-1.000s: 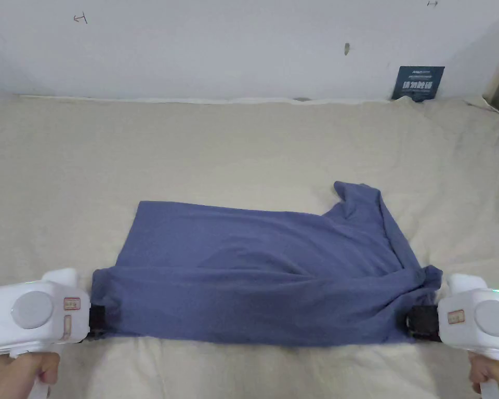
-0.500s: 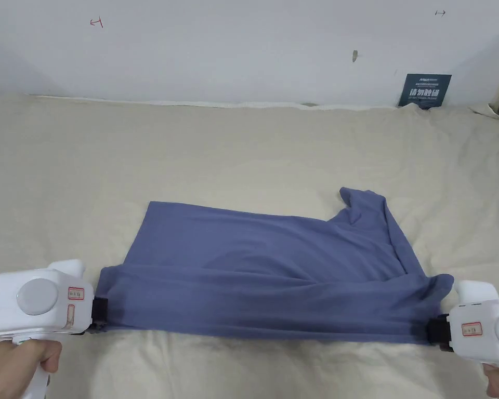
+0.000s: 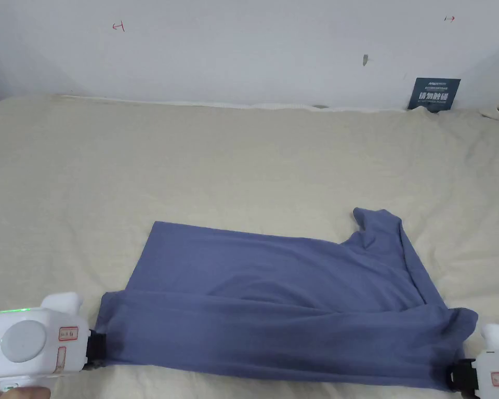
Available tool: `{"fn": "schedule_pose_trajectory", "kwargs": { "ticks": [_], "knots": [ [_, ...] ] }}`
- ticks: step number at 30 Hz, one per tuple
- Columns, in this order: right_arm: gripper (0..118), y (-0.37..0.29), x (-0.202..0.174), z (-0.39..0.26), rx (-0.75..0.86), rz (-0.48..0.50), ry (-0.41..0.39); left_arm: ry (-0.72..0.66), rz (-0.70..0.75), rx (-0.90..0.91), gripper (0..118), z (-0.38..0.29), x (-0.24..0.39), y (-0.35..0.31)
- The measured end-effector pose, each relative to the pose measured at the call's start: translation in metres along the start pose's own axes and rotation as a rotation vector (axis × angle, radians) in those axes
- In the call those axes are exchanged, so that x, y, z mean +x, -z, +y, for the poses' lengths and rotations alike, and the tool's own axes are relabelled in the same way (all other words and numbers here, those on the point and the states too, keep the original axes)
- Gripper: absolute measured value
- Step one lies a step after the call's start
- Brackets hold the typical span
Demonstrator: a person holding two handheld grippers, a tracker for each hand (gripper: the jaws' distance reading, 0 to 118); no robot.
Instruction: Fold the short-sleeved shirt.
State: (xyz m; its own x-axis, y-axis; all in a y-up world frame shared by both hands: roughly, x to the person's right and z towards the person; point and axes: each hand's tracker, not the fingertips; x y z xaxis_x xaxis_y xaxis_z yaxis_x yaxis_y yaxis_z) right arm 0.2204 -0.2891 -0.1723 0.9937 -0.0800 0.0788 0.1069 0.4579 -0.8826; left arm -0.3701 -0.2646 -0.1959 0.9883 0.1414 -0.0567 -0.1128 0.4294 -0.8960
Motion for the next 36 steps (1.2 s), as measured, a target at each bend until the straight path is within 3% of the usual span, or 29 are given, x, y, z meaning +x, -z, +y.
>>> {"fn": "schedule_pose_trajectory", "kwargs": {
  "ticks": [1,2,3,4,5,6,8,10,11,12,13,16,23,24,25,26,27,28,29,31,36],
  "knots": [
    [11,0.002,0.001,0.000,0.005,0.002,0.007,-0.003,-0.010,-0.005,6,0.000,-0.001,0.002],
    [12,0.003,0.001,0.002,-0.005,0.002,0.020,-0.008,-0.021,-0.007,17,0.003,-0.009,0.009],
    [31,0.004,0.001,0.004,-0.017,-0.005,0.048,-0.011,-0.016,-0.016,66,0.004,-0.011,0.011],
    [71,0.003,0.001,0.006,-0.017,-0.018,0.063,-0.006,0.031,-0.026,111,0.004,-0.012,0.012],
    [110,-0.001,0.003,0.006,0.008,-0.072,0.078,-0.003,0.058,-0.032,117,0.003,-0.011,0.014],
    [115,-0.004,0.007,0.005,0.019,-0.039,0.078,0.055,0.133,0.060,113,-0.002,-0.015,0.004],
    [115,-0.017,0.011,0.006,0.073,-0.013,0.093,0.030,0.108,0.036,116,0.001,-0.016,0.000],
    [111,-0.022,0.015,0.014,0.039,-0.010,0.118,0.014,0.104,0.042,115,0.015,-0.015,-0.008],
    [94,-0.030,0.020,0.017,0.060,0.001,0.138,0.004,0.103,0.046,112,0.021,-0.014,-0.009],
    [40,-0.036,0.021,0.020,0.091,0.012,0.143,-0.007,0.086,0.096,94,0.029,-0.012,-0.012],
    [0,-0.042,0.021,0.026,0.116,0.010,0.139,0.004,0.067,0.133,56,0.036,-0.009,-0.015],
    [0,-0.051,0.012,0.054,0.165,-0.008,0.095,0.025,0.042,0.160,0,0.063,0.022,-0.023],
    [0,-0.021,-0.012,0.142,0.177,-0.049,0.025,0.094,0.026,0.163,0,0.164,0.046,0.040],
    [0,-0.014,-0.014,0.153,0.172,-0.053,0.020,0.108,0.045,0.162,13,0.178,0.049,0.049],
    [0,-0.007,-0.015,0.162,0.167,-0.062,0.011,0.117,0.069,0.170,55,0.191,0.050,0.057],
    [0,0.000,-0.017,0.173,0.158,-0.073,-0.001,0.120,0.074,0.164,108,0.208,0.053,0.073],
    [0,0.007,-0.017,0.182,0.153,-0.070,-0.012,0.114,0.084,0.115,116,0.221,0.052,0.090],
    [0,0.013,-0.017,0.188,0.153,-0.062,-0.020,0.026,0.071,0.088,115,0.229,0.052,0.087],
    [0,0.021,-0.017,0.194,0.158,-0.059,-0.022,0.114,0.095,0.089,115,0.243,0.053,0.103],
    [0,0.037,-0.013,0.207,0.145,-0.058,-0.013,0.150,0.162,0.066,115,0.257,0.054,0.127],
    [0,0.073,-0.012,0.226,0.098,-0.090,-0.019,0.115,0.165,-0.018,114,0.261,0.060,0.171]
  ]
}}
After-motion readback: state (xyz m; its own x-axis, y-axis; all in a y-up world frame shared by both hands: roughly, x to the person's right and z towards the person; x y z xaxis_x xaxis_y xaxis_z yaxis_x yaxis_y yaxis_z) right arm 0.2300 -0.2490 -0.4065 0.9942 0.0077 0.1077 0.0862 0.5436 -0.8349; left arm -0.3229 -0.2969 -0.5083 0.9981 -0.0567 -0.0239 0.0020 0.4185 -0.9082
